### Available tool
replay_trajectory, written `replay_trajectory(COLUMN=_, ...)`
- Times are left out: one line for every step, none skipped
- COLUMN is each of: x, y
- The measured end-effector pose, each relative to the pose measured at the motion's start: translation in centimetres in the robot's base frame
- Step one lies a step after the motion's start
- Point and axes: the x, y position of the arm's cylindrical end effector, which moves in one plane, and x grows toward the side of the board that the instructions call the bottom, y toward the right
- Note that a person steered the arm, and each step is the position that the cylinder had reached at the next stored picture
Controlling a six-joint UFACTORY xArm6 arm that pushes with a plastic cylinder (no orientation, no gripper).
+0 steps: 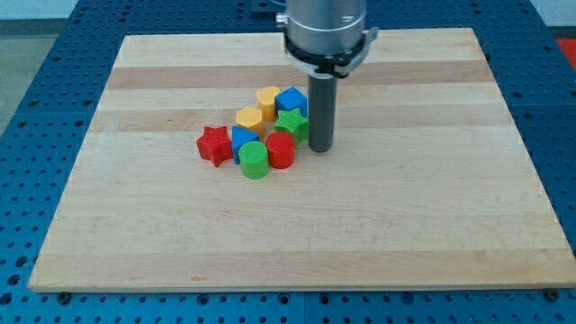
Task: Move your hand towards the top center
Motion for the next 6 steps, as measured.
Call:
replay_trajectory(x=-3.5, y=-0.9)
replay_trajectory(x=-5.3, y=-1.6)
replay_trajectory(x=-7.7, y=-1.8)
replay_trajectory(x=-12.7, y=-0.9)
replay_trajectory(x=-16.6, y=-3.7)
replay_trajectory(x=-12.9, y=-9.9)
